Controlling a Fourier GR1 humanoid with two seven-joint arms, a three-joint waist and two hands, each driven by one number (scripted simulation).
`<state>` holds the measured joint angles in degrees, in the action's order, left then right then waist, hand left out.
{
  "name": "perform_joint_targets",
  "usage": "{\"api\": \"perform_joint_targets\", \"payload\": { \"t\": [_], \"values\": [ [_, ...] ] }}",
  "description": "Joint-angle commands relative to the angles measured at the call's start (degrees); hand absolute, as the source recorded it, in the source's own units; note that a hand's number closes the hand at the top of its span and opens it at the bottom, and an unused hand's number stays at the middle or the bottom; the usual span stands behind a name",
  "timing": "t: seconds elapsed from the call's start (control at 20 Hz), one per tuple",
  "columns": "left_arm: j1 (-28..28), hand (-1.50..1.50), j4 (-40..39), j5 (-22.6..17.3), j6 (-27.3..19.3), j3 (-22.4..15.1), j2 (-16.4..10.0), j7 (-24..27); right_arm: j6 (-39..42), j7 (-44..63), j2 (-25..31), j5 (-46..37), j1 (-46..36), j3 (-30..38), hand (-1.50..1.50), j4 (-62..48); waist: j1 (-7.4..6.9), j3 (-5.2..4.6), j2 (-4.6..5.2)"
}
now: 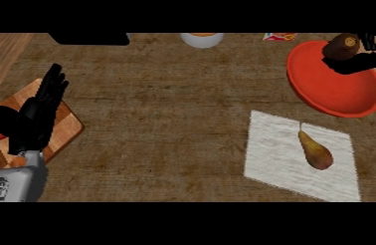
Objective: Pick the sweet potato from the placemat and place it in the bowl
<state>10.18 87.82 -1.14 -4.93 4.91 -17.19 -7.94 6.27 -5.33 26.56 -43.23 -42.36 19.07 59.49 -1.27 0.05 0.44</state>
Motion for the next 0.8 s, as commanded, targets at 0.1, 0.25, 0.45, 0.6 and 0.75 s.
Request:
{"api": "perform_joint_targets", "payload": {
  "t": [0.1, 0.25, 0.45, 0.6, 0.75],
  "values": [
    [0.6, 0.00, -0.7, 0.3, 0.7, 0.2, 0.7, 1.4, -8.6, -11.4, 2.3, -0.7, -5.7, 2.1, 1.50, -20.6, -0.24, 0.00, 0.13],
    [-0.7, 0.00, -0.4, -0.1, 1.6, 0.6, 0.3, 2.3, -11.4, -16.9, 5.7, -1.4, -8.3, 3.6, 1.50, -29.2, -1.39, 0.06, 0.57],
    [0.0, 0.00, -0.1, 0.8, 0.4, -0.8, 1.6, 1.7, -6.2, -4.3, 7.3, -7.2, -8.2, 0.3, 1.50, -35.4, -2.39, 0.09, 1.03],
    [-0.3, 0.00, -0.3, 0.5, 1.0, -0.4, 1.5, 2.4, -3.7, -9.6, 9.2, -6.8, -9.4, 0.6, -1.50, -40.8, -2.45, 0.13, 1.11],
    [2.0, 0.00, 0.4, 1.5, -1.1, -1.3, 2.9, -0.7, -3.5, -16.9, 9.2, -4.8, -8.0, 2.3, -1.50, -43.2, -2.10, 0.27, 1.27]
  ]
}}
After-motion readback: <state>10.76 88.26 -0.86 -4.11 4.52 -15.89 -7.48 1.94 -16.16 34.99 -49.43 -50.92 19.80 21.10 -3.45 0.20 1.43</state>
